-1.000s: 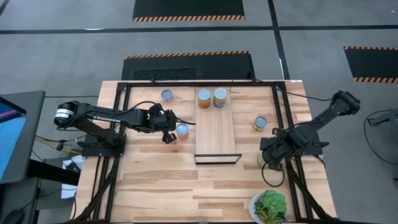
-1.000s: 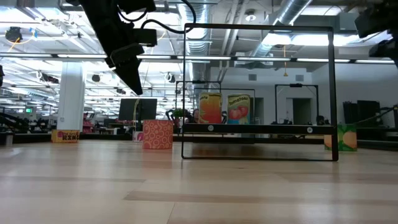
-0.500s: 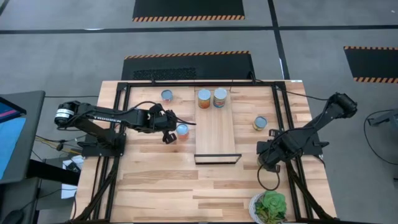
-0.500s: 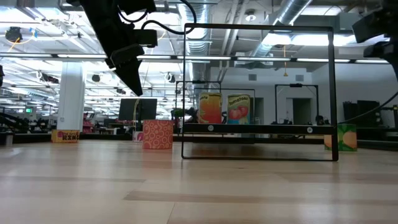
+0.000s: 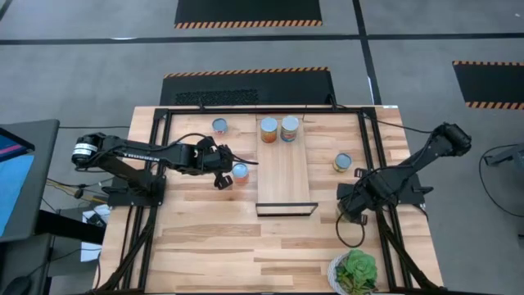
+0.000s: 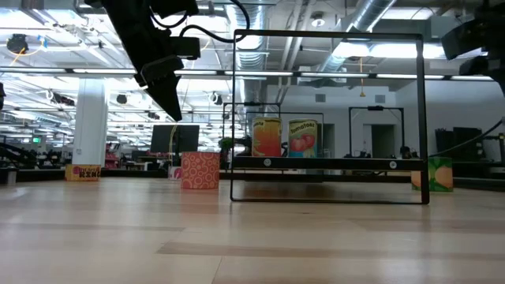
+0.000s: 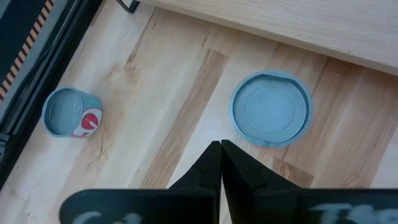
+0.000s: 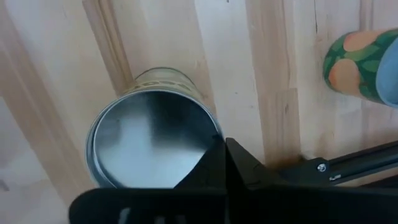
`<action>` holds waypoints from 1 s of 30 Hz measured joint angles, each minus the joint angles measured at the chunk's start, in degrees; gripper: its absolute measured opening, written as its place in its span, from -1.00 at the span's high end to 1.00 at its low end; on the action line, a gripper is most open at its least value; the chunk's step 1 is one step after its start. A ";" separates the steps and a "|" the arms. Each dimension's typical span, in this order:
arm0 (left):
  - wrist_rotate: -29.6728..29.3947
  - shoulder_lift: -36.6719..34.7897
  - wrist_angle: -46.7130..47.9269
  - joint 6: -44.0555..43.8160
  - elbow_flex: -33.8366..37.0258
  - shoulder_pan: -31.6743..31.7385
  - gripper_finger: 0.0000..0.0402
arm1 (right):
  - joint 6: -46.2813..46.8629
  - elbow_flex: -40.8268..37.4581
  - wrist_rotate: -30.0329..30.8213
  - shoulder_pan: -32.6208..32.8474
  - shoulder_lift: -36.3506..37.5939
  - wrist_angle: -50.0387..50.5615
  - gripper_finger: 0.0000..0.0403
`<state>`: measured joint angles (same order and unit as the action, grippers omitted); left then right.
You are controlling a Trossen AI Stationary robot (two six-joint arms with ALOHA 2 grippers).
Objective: Pick and place cans onto a shelf
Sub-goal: Put the canned pears on the shelf
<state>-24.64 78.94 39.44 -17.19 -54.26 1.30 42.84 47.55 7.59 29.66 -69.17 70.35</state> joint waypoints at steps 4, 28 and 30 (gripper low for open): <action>0.00 0.00 0.00 0.00 0.00 0.00 1.00 | -2.65 3.19 -0.82 -2.54 -0.58 1.90 0.98; 0.09 -0.02 -0.44 0.02 0.02 0.00 1.00 | -29.09 25.04 2.94 -33.85 -11.26 -4.61 0.99; 0.09 -0.04 -0.55 0.02 0.02 0.00 1.00 | -31.87 26.56 2.78 -35.63 -14.24 -5.38 0.99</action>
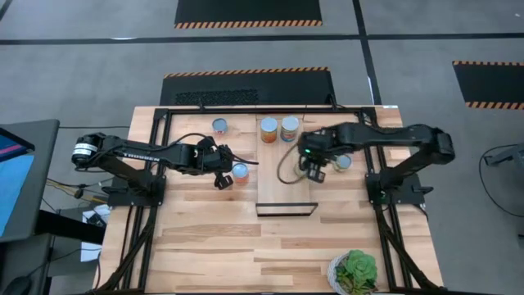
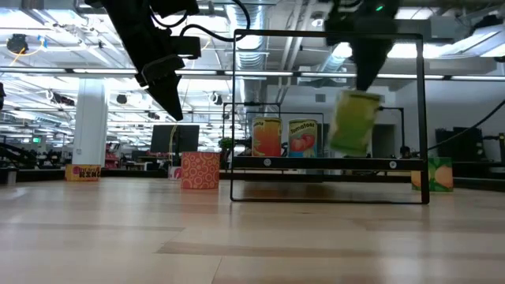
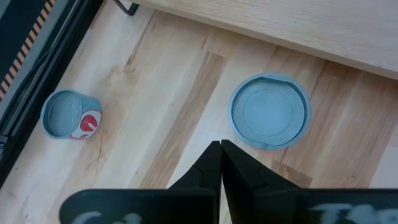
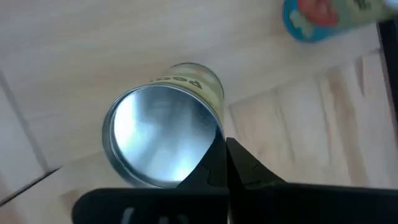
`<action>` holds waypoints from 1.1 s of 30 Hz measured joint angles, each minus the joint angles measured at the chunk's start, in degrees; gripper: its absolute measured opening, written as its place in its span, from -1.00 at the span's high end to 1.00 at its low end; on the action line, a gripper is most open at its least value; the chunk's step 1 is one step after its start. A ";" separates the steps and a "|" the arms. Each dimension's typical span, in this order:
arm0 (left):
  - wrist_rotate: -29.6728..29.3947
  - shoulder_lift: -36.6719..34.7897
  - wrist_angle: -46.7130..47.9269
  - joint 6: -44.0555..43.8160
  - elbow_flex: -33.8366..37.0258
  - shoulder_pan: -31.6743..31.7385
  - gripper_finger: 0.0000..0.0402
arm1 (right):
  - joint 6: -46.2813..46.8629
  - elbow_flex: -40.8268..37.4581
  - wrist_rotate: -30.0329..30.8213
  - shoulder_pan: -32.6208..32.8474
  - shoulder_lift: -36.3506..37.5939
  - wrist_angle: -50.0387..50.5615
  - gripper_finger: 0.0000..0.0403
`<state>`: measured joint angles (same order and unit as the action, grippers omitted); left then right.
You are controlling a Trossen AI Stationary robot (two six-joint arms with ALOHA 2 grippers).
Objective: Pick and place cans onto a shelf
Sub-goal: Put the canned pears on the shelf
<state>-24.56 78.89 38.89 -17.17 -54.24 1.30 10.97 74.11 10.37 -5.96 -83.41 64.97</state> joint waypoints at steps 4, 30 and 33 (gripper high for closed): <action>-0.02 0.00 -0.04 0.00 0.02 0.00 1.00 | -5.46 4.34 -0.01 -2.20 -6.10 -0.48 0.99; 2.64 0.00 0.22 -0.07 0.02 0.01 1.00 | -17.11 14.84 0.07 -13.79 -17.03 -1.37 0.64; 2.64 0.00 0.20 -0.09 0.02 0.01 1.00 | -17.34 16.43 0.07 -13.61 -17.01 -1.10 0.64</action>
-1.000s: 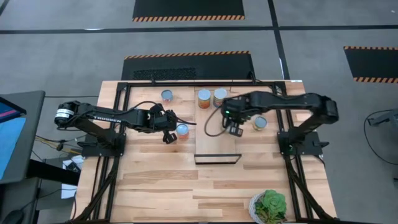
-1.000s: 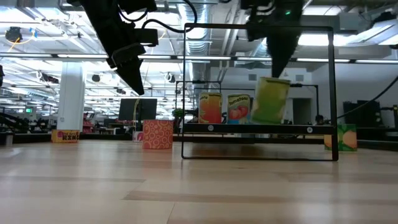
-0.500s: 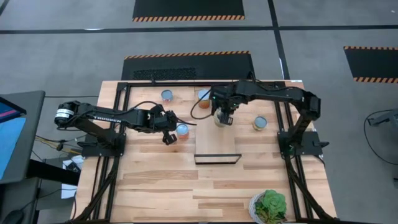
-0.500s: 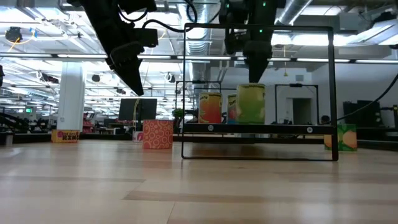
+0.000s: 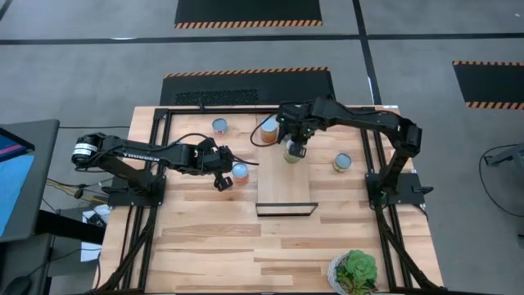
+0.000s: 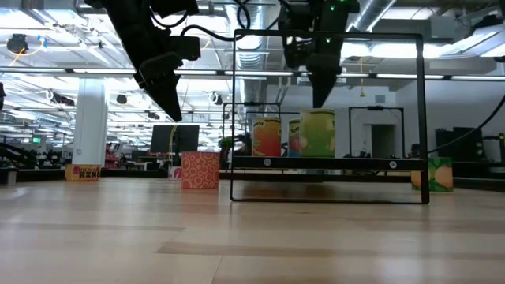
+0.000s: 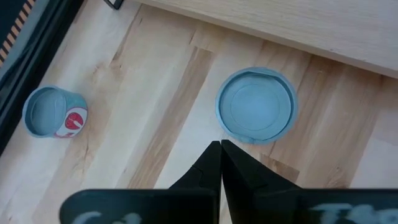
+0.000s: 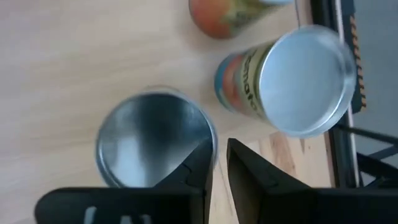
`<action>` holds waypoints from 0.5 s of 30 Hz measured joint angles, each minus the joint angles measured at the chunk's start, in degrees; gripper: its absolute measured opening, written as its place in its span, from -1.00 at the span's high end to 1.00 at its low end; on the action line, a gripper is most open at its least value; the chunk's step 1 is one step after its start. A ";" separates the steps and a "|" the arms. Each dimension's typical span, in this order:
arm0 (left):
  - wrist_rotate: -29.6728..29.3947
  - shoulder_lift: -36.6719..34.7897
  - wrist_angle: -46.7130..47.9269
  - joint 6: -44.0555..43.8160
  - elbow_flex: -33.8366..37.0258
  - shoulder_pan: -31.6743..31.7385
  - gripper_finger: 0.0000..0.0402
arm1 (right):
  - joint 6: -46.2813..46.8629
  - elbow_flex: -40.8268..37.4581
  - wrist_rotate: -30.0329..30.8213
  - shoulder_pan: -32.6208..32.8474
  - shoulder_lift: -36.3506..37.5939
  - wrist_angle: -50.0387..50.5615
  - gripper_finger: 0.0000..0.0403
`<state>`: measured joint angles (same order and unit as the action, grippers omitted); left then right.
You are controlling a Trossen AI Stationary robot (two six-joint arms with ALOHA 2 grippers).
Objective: Pick and place cans onto a shelf
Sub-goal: Put the canned pears on the shelf
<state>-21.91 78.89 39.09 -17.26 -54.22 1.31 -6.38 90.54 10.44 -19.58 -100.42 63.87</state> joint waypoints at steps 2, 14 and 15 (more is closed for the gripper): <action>0.00 0.00 0.00 -0.02 0.00 0.01 1.00 | -0.21 1.29 0.00 0.17 0.00 0.10 0.64; 0.64 0.00 2.05 -1.27 0.00 -0.12 1.00 | 6.35 7.13 -0.04 8.78 0.09 16.68 0.65; 0.63 0.00 2.03 -1.27 0.00 -0.12 1.00 | 6.39 5.92 -0.04 9.76 0.13 16.09 0.65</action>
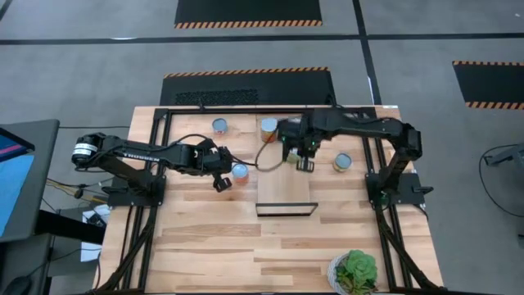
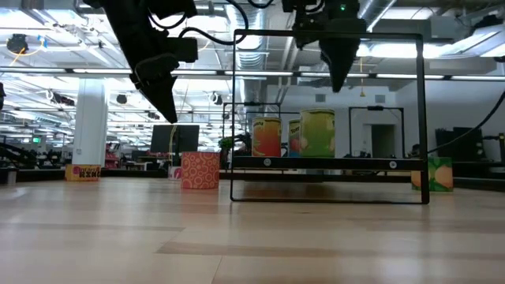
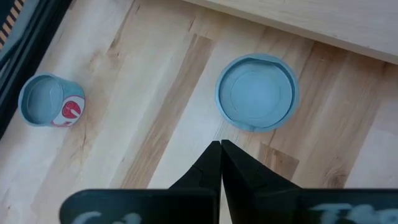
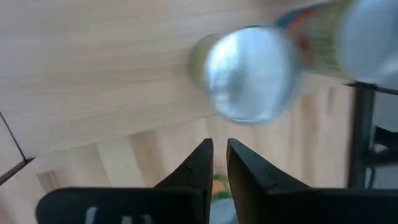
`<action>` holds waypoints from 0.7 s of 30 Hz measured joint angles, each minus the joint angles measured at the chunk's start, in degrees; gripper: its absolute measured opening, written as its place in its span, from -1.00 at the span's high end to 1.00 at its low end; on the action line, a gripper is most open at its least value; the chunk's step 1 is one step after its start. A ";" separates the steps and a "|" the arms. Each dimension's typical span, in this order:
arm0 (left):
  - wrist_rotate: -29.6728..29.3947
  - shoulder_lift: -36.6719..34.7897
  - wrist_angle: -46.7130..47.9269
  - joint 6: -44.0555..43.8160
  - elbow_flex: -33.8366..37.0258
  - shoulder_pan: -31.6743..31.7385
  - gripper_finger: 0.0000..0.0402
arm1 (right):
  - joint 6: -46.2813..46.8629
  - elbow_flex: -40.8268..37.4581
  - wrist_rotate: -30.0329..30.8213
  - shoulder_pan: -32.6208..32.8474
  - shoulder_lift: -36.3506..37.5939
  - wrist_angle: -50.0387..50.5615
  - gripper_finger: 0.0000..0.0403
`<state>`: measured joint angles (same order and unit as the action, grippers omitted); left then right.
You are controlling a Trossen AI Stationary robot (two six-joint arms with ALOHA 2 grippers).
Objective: Pick and place cans onto a shelf
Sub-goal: Put the canned pears on the shelf
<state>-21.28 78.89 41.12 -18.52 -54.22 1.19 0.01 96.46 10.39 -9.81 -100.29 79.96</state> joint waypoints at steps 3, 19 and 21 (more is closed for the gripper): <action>0.00 0.00 0.02 0.00 0.00 0.00 1.00 | 0.46 -4.52 0.02 2.43 -0.17 -2.11 0.69; -0.15 0.00 -0.04 0.28 0.00 0.00 1.00 | -2.74 -10.03 1.70 -0.92 -0.09 -11.30 0.81; -0.15 0.00 -0.05 0.28 0.00 0.00 1.00 | -3.17 -10.03 1.68 -1.21 -0.09 -11.85 0.82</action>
<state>-21.43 78.89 41.08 -18.24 -54.22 1.19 -3.16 86.43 12.08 -11.02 -100.38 68.11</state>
